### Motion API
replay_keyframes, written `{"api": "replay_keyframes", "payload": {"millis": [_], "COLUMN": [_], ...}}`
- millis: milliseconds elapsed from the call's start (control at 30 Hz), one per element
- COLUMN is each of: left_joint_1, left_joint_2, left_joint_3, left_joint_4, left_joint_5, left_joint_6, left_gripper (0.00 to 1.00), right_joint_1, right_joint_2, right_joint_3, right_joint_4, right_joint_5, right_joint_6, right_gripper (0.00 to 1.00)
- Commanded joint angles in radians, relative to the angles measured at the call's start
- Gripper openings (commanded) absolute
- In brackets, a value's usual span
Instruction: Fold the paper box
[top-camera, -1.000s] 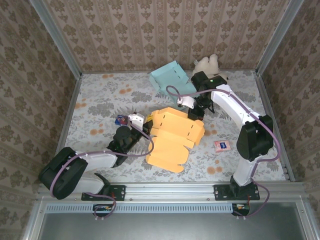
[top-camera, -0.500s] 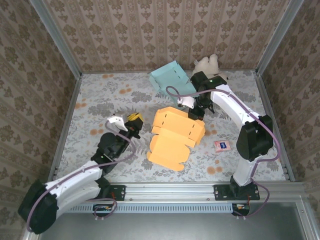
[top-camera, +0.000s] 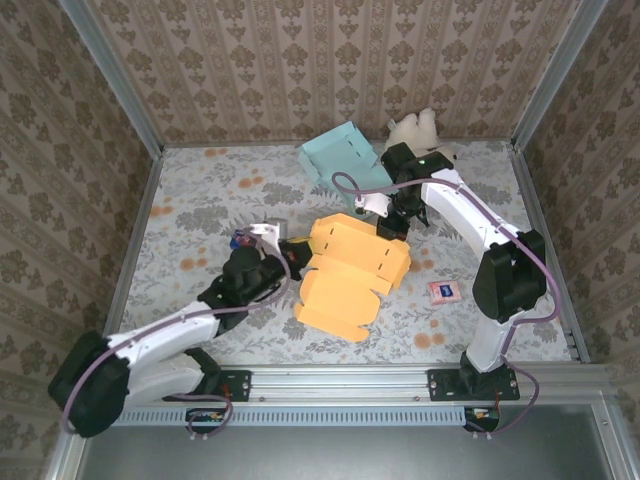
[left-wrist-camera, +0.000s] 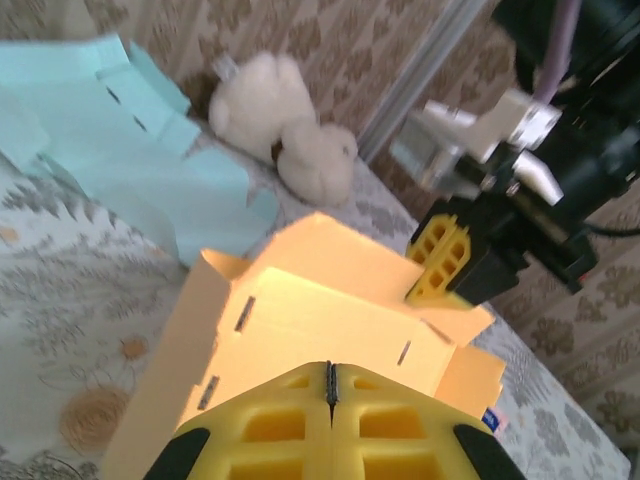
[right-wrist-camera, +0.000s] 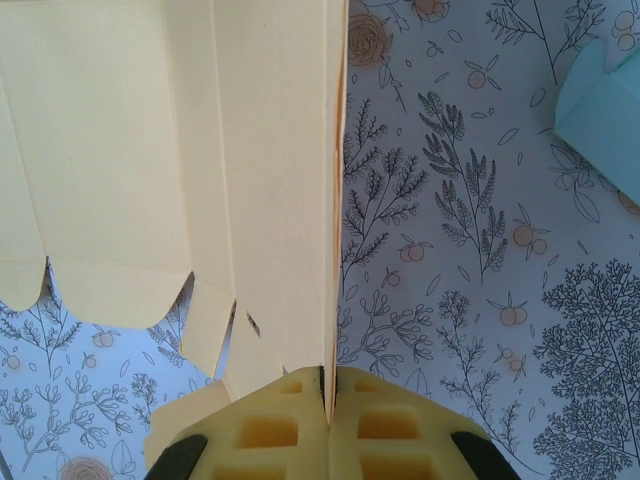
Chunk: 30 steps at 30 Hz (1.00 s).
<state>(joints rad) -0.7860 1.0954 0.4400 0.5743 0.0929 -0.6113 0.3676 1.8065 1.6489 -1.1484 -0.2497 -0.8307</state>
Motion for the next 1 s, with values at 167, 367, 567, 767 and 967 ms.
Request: {"api": "replay_keyframes", "payload": {"millis": [167, 367, 567, 767, 967], "left_joint_1": [-0.013, 0.052, 0.129, 0.150, 0.149], "left_joint_2": [0.199, 0.274, 0.341, 0.347, 0.311], "left_joint_3": [0.123, 0.138, 0.147, 0.173, 0.181], "left_joint_4": [0.082, 0.073, 0.125, 0.149, 0.133], "left_joint_5": [0.064, 0.007, 0.062, 0.087, 0.080], "left_joint_6": [-0.043, -0.063, -0.116, -0.127, -0.104], "left_gripper": [0.00, 0.00, 0.00, 0.00, 0.00], "right_joint_1": [0.004, 0.004, 0.004, 0.004, 0.005], "right_joint_2": [-0.033, -0.036, -0.035, -0.026, -0.024], "right_joint_3": [-0.012, -0.014, -0.017, -0.018, -0.019], "right_joint_4": [0.007, 0.011, 0.022, 0.023, 0.026], "right_joint_5": [-0.010, -0.008, -0.009, -0.007, -0.004], "right_joint_6": [0.004, 0.001, 0.002, 0.002, 0.004], "right_gripper": [0.00, 0.00, 0.00, 0.00, 0.00]}}
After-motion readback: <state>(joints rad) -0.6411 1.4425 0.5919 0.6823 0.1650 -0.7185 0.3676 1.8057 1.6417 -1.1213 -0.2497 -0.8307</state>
